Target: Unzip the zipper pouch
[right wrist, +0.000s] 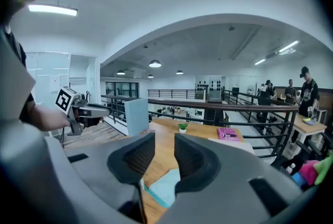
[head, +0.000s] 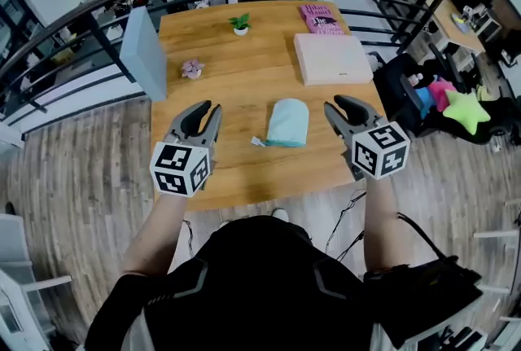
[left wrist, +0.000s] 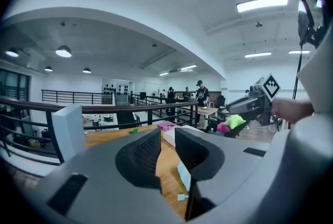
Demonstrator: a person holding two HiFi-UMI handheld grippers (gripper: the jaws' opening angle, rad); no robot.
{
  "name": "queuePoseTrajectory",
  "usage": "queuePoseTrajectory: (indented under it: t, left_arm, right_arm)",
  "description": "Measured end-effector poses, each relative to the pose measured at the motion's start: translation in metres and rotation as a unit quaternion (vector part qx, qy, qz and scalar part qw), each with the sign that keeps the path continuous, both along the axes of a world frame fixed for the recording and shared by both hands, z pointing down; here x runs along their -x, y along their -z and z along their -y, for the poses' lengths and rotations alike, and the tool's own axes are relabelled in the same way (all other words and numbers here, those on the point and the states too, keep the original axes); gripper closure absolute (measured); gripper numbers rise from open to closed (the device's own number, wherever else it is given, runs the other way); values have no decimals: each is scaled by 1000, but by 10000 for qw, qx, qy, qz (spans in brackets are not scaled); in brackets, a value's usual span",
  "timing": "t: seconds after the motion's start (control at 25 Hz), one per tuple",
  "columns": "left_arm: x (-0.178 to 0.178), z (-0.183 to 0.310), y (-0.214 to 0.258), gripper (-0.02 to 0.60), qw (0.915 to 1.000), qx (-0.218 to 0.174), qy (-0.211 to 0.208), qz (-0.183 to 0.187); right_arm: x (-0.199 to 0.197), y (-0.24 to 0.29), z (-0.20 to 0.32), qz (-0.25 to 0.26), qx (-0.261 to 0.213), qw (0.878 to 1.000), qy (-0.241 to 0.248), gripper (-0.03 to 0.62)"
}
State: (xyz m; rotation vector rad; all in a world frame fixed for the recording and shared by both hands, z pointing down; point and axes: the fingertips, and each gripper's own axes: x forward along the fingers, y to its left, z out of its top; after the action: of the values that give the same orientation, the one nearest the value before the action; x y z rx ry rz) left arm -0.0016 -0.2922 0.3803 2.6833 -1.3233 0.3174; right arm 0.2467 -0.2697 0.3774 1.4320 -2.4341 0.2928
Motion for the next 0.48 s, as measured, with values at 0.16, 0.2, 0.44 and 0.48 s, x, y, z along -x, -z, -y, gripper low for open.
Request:
queuePoseTrajectory:
  t: [0.16, 0.2, 0.44, 0.48]
  left_arm:
    - [11, -3, 34, 491, 9994, -263, 77, -197]
    - [13, -3, 43, 491, 9990, -368, 123, -237]
    - [27, -3, 87, 528, 9954, -749, 287, -518]
    - [28, -3, 89, 537, 9954, -780, 295, -481]
  right_arm:
    - [7, 35, -9, 201, -357, 9991, -85, 480]
    - [8, 42, -10, 255, -433, 9987, -100, 484]
    - [19, 66, -11, 360, -695, 9968, -159, 537]
    - [21, 67, -11, 375, -703, 9967, -153, 545]
